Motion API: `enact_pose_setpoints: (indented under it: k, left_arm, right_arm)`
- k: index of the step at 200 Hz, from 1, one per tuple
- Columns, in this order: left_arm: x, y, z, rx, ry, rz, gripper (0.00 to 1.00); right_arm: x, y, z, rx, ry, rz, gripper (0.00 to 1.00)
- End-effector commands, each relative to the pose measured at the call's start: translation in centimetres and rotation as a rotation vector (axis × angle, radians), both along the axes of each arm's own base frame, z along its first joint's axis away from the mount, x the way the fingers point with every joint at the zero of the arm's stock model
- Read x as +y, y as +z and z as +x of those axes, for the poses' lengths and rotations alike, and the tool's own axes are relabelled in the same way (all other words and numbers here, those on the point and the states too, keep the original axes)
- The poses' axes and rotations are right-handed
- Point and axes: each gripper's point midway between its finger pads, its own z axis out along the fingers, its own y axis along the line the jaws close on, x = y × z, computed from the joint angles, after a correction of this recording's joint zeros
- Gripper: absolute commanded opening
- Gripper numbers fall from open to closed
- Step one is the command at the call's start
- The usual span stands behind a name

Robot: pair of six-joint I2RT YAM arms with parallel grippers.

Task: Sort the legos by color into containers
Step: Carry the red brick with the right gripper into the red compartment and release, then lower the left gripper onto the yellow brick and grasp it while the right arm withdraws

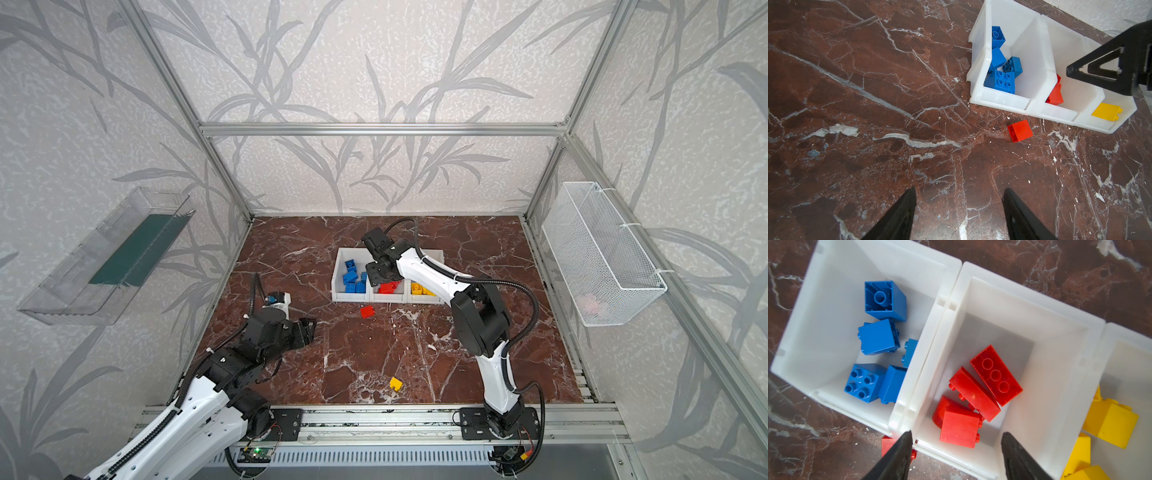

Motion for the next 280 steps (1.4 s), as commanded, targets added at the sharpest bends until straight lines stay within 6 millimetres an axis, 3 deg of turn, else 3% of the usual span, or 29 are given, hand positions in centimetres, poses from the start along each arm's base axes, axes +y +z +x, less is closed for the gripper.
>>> enact_pose_setpoints:
  k: [1, 45, 70, 74, 119, 154, 207, 252, 280]
  left_arm:
    - [-0.2, -0.5, -0.2, 0.017, -0.015, -0.005, 0.69]
    - [-1.9, -0.8, 0.3, 0.026, -0.088, -0.031, 0.69]
    - [-2.6, -1.0, 0.6, 0.041, -0.114, -0.042, 0.69]
    - [-2.8, -1.0, 0.7, 0.043, -0.119, -0.046, 0.69]
    - [-6.0, -1.8, 0.3, 0.082, -0.264, -0.042, 0.68]
    - [-10.5, -2.6, -1.9, 0.112, -0.467, 0.021, 0.68]
    - [-17.4, -4.0, -5.4, 0.169, -0.725, 0.047, 0.68]
    - [-22.9, -6.2, -9.4, 0.283, -0.941, 0.088, 0.66]
    - [-24.8, -7.7, -11.4, 0.354, -1.019, 0.120, 0.62]
  right_arm:
    - [-0.3, 1.8, -1.2, -0.014, 0.004, 0.040, 0.69]
    - [-2.6, 3.0, -3.5, -0.028, -0.016, 0.052, 0.69]
    - [-4.5, 2.5, -5.3, -0.016, -0.032, 0.035, 0.69]
    - [-4.9, 3.3, -5.7, -0.030, -0.034, 0.048, 0.69]
    - [-9.1, 2.2, -8.7, -0.002, -0.109, 0.021, 0.69]
    - [-13.2, 1.1, -10.1, 0.005, -0.242, 0.055, 0.68]
    - [-17.9, 1.1, -11.2, -0.047, -0.373, 0.067, 0.68]
    - [-20.4, 1.4, -11.8, -0.065, -0.431, 0.066, 0.68]
    - [-21.1, 1.4, -12.1, -0.068, -0.441, 0.063, 0.68]
